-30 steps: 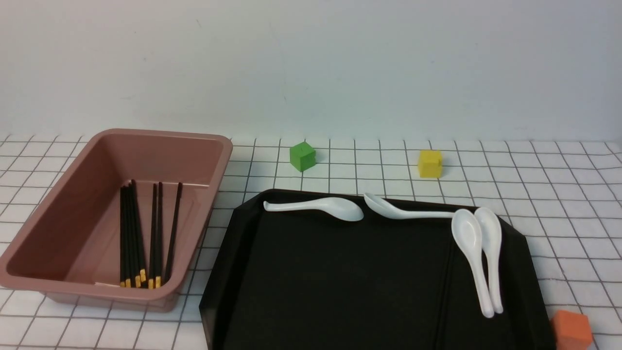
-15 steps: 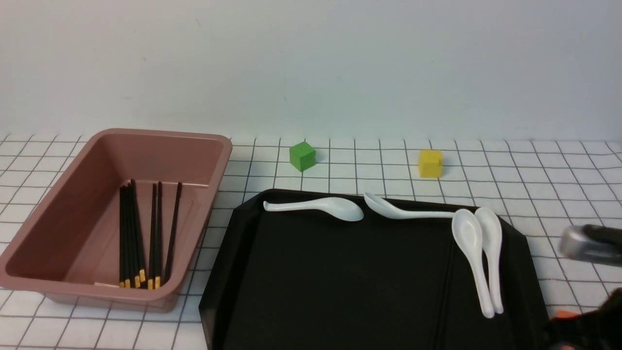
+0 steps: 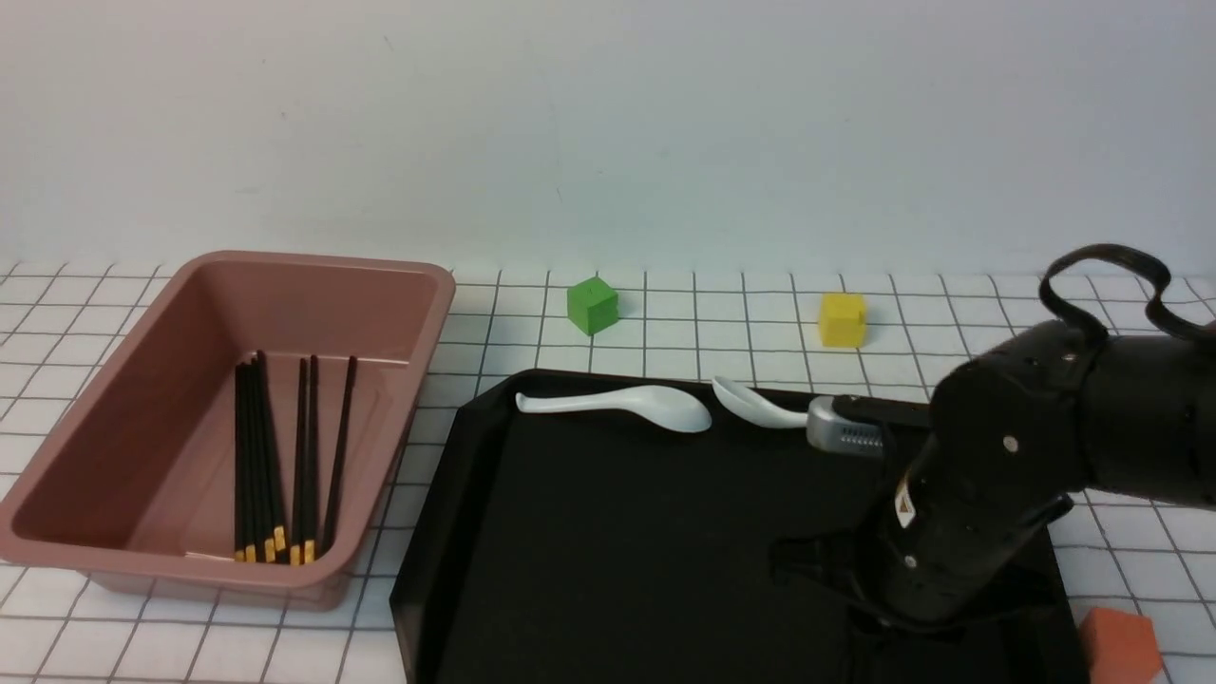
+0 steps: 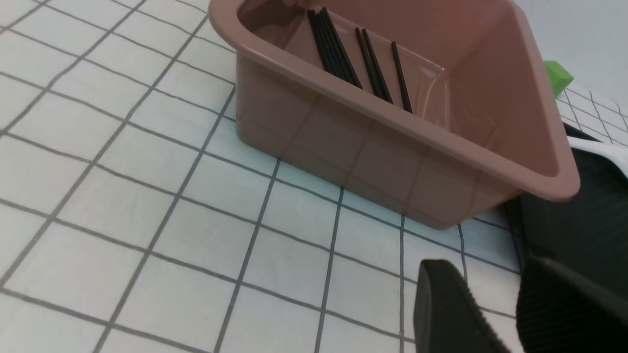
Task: On white black tablecloth take chopsticks from black tray and put them in box.
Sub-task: 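Move the gripper over the chopsticks on the black tray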
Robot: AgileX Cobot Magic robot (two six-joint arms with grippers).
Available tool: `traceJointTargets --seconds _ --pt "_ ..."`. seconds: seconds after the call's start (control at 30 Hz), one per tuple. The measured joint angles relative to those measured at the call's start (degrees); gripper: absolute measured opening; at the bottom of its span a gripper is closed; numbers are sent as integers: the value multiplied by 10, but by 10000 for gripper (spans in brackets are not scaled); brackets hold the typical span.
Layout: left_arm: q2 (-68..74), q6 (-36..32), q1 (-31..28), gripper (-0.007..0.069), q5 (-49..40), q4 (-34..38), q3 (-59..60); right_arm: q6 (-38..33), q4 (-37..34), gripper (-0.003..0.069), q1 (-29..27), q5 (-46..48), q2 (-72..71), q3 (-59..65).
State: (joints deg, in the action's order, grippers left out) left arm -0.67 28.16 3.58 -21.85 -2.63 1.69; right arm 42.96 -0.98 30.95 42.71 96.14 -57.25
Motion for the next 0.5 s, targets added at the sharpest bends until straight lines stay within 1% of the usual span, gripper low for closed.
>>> traceJointTargets --seconds 0.07,0.1,0.2,0.27,0.4,0.5 --pt "0 0 0 238 0 0 0 33 19 204 0 1 1 -1" --pt "0 0 0 238 0 0 0 48 29 245 0 1 4 -2" --pt "0 0 0 238 0 0 0 71 33 329 0 -4 22 -2" --pt "0 0 0 238 0 0 0 75 33 355 0 -9 36 -2" --pt "0 0 0 238 0 0 0 76 27 367 0 -17 85 -5" --pt "0 0 0 238 0 0 0 65 19 335 0 -11 97 -13"
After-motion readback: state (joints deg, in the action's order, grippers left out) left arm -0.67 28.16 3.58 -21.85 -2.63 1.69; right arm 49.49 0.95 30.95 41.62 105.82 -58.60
